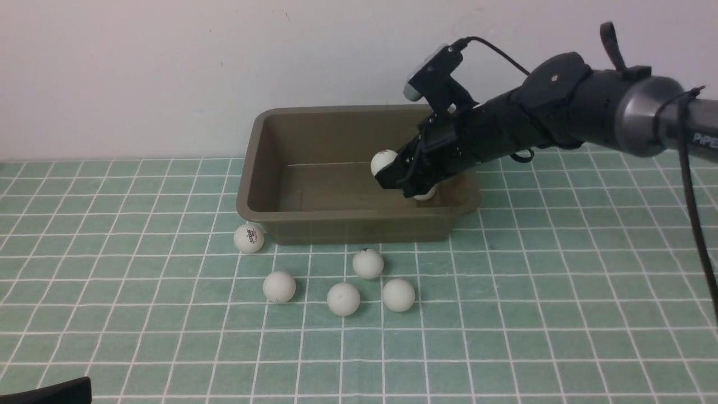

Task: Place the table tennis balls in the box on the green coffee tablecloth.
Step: 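Release the ping pong ball into the bin and lift the gripper away, then reach for and grasp a ping pong ball on the table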

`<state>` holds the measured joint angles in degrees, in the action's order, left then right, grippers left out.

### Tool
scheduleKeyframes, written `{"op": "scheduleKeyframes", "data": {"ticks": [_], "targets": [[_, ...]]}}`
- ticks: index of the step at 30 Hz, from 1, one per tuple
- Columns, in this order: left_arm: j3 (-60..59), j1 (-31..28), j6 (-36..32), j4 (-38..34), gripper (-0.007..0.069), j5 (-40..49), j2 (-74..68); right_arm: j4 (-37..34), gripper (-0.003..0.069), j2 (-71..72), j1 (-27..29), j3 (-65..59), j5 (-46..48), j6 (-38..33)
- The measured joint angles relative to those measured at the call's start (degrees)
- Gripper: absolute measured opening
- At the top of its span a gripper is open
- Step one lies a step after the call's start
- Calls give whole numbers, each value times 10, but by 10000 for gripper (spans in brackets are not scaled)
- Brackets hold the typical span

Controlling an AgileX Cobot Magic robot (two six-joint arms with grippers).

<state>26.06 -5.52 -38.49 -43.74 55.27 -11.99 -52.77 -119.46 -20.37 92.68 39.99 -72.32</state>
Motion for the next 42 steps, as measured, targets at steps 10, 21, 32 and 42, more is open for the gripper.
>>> {"op": "scheduleKeyframes", "data": {"ticks": [10,21,32,42], "targets": [[0,0,0,0,482,1,0,1,540,8,27,6,12,16],[0,0,0,0,482,1,0,16,528,156,103,6,91,26],[0,0,-11,0,482,1,0,62,557,263,147,6,207,152],[0,0,-19,0,482,-4,0,85,558,262,87,-137,206,168]]}}
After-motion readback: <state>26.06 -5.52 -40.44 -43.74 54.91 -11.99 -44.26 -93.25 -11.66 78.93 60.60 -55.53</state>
